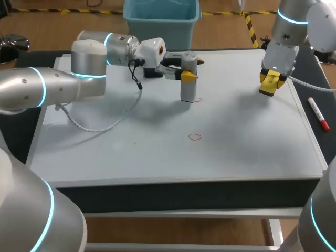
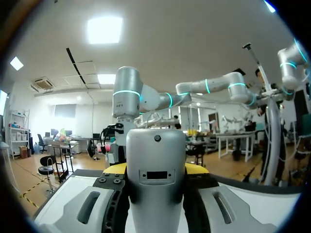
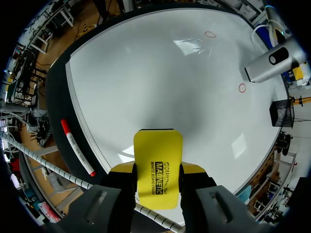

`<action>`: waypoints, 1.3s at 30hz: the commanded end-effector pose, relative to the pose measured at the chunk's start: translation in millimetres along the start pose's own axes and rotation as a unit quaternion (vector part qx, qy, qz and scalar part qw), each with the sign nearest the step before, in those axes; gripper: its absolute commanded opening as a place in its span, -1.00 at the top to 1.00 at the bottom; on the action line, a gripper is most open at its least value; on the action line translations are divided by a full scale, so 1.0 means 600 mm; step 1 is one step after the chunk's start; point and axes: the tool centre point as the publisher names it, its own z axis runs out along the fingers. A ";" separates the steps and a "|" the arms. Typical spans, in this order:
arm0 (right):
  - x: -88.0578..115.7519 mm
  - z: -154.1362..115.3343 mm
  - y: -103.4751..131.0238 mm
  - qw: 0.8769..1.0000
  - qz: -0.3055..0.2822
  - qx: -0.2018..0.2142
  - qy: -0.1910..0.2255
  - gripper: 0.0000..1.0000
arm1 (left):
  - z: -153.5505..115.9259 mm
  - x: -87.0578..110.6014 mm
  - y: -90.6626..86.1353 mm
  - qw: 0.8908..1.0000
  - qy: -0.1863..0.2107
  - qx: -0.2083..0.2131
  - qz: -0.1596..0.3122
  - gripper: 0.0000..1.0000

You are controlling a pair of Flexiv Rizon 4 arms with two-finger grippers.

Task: Pick up the inspection probe, press it on each red-marked spot on the whiteboard one by one, put down the probe, pick up the eraser, and wipe off all the red marks.

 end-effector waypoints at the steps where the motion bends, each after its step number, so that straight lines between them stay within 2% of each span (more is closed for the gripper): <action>1: 0.000 -0.001 -0.001 1.000 -0.001 0.000 0.001 1.00 | 0.006 -0.023 0.016 0.999 0.037 0.012 -0.006 1.00; 14: 0.000 -0.001 -0.001 1.000 -0.001 0.000 0.001 1.00 | 0.015 -0.048 0.031 1.000 0.016 0.016 -0.020 1.00; 39: 0.000 -0.001 -0.001 1.000 -0.001 0.000 0.001 1.00 | 0.019 -0.056 0.043 0.999 -0.012 0.011 -0.035 1.00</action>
